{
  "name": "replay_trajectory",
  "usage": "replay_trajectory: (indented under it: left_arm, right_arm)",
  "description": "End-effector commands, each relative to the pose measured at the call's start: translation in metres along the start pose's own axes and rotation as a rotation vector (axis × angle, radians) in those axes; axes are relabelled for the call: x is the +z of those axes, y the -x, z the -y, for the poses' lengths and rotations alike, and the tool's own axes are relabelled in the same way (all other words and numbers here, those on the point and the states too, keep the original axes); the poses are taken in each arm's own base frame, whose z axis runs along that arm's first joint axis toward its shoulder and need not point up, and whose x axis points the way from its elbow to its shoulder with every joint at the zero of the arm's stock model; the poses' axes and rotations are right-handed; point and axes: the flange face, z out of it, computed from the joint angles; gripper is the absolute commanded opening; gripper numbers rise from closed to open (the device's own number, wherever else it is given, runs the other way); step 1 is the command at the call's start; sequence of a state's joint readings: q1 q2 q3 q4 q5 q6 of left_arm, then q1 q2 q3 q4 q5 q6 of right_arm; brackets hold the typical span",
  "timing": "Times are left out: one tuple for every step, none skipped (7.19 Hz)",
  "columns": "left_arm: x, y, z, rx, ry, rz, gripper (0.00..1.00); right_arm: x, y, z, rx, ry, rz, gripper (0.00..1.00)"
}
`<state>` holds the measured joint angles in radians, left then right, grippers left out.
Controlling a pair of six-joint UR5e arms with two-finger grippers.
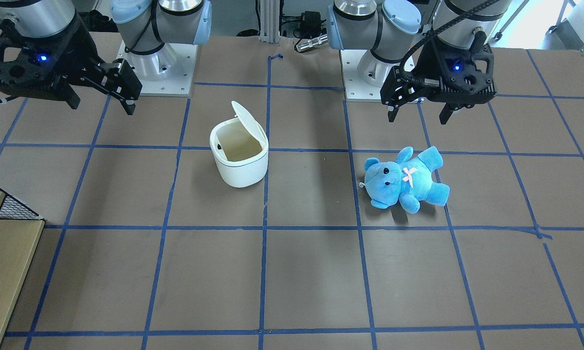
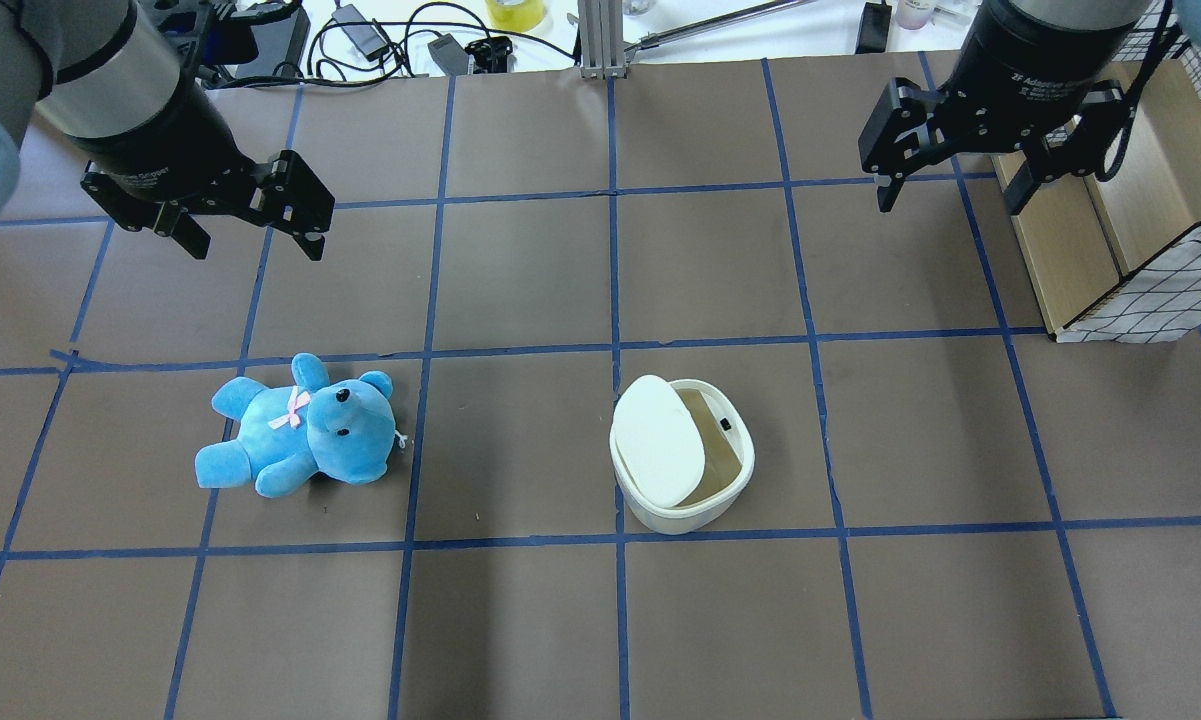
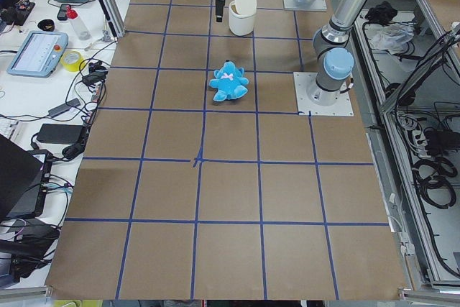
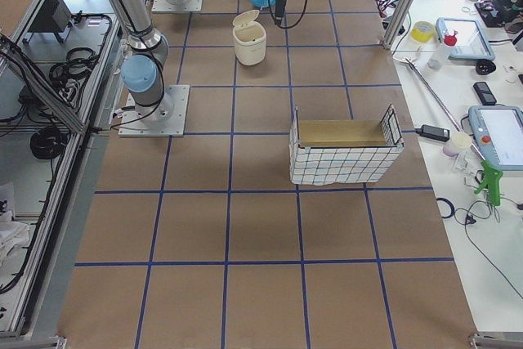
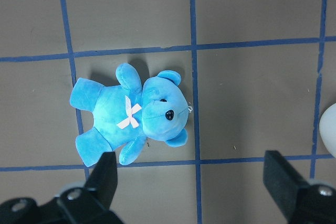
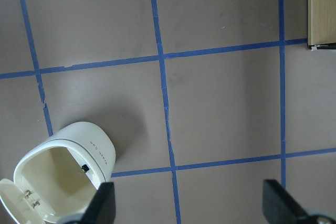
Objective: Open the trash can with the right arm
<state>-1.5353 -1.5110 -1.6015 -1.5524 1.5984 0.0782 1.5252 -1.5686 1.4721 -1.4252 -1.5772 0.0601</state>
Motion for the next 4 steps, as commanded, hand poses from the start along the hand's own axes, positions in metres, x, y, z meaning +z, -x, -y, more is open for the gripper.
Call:
replay_trajectory:
  left_arm:
    - [0.0, -0.0001, 0.0, 0.0, 0.0, 0.0, 1.0]
    - [0.0, 0.0006, 0.0001, -0.001, 0.0, 0.0, 1.0]
    - [0.0, -0.0001, 0.0, 0.0, 0.0, 0.0, 1.0]
    - [0.0, -0.0001, 0.0, 0.0, 0.0, 0.0, 1.0]
  right_arm:
    - [-0.0001, -0.0005, 0.0002, -0.014, 0.001, 0.013, 1.0]
    - [-0.0011, 0.0001, -0.0001, -0.018, -0.004, 0.019, 1.0]
    - [-0.0011, 0.0, -0.0001, -0.02, -0.004, 0.018, 1.0]
    - [-0.0004, 0.0, 0.0005, -0.02, -0.002, 0.017, 1.0]
